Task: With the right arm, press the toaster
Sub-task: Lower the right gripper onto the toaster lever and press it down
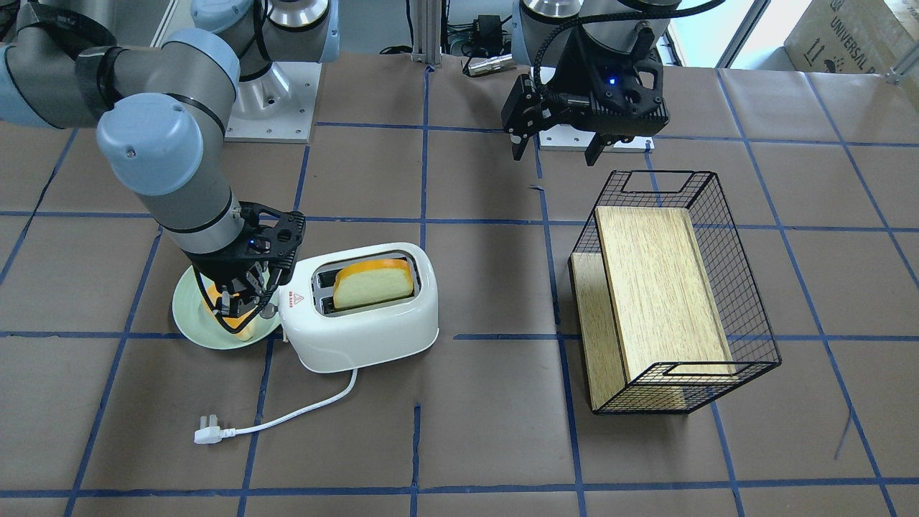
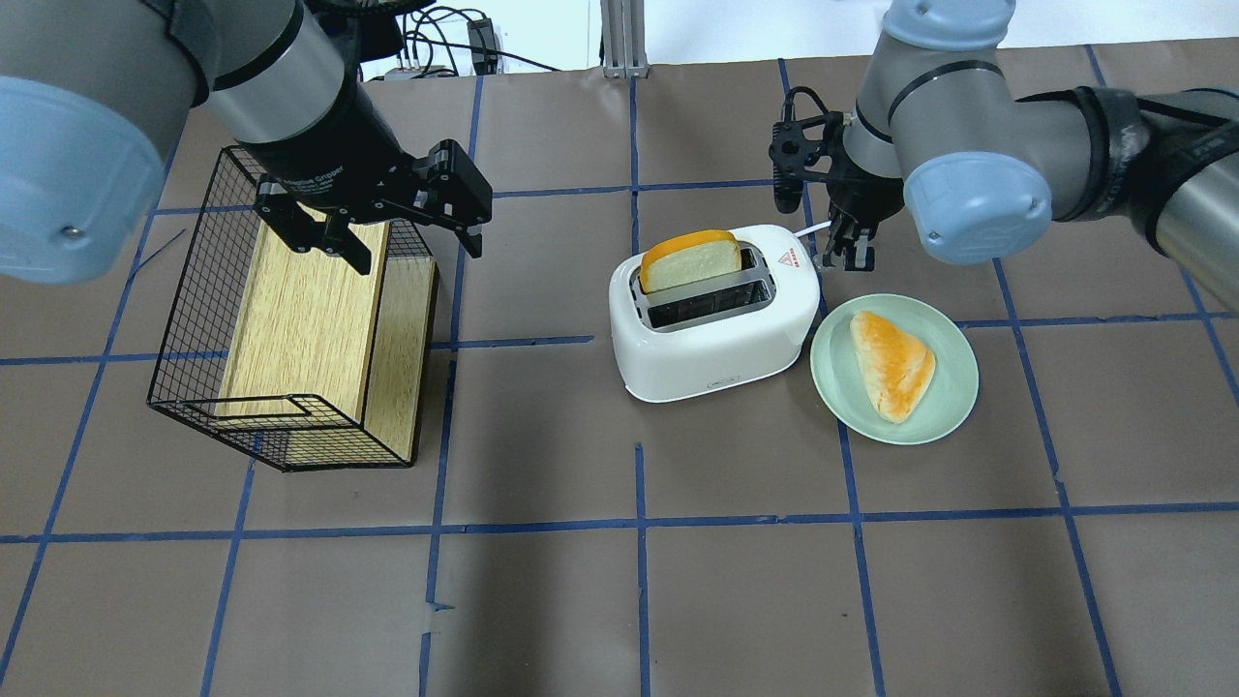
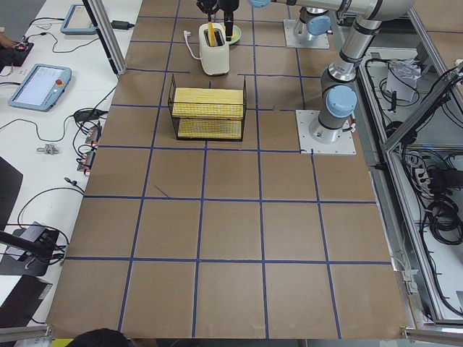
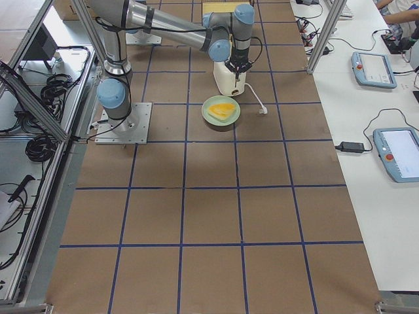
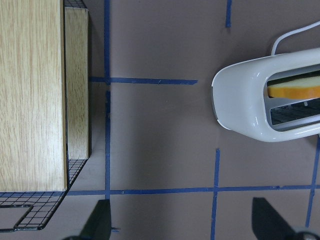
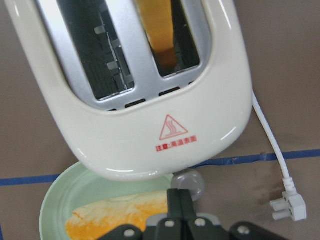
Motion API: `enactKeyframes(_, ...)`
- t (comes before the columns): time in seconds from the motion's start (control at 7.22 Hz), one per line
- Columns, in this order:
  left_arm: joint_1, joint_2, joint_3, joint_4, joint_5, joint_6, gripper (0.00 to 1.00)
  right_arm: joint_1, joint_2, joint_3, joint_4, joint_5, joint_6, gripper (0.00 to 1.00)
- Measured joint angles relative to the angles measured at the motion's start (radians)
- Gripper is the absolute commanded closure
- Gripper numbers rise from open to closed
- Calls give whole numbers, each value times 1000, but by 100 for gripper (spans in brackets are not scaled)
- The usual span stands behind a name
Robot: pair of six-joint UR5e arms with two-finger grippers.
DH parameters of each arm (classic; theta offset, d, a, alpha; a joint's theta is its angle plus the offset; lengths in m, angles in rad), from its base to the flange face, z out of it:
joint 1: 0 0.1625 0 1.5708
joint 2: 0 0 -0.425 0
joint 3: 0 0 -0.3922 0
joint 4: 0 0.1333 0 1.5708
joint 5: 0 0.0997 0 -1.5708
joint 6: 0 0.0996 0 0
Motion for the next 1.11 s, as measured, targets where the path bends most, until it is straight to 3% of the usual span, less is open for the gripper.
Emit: enactKeyframes(1.11,0,0,0,0,0,0,0,1,50,46,-107,19,-100,90)
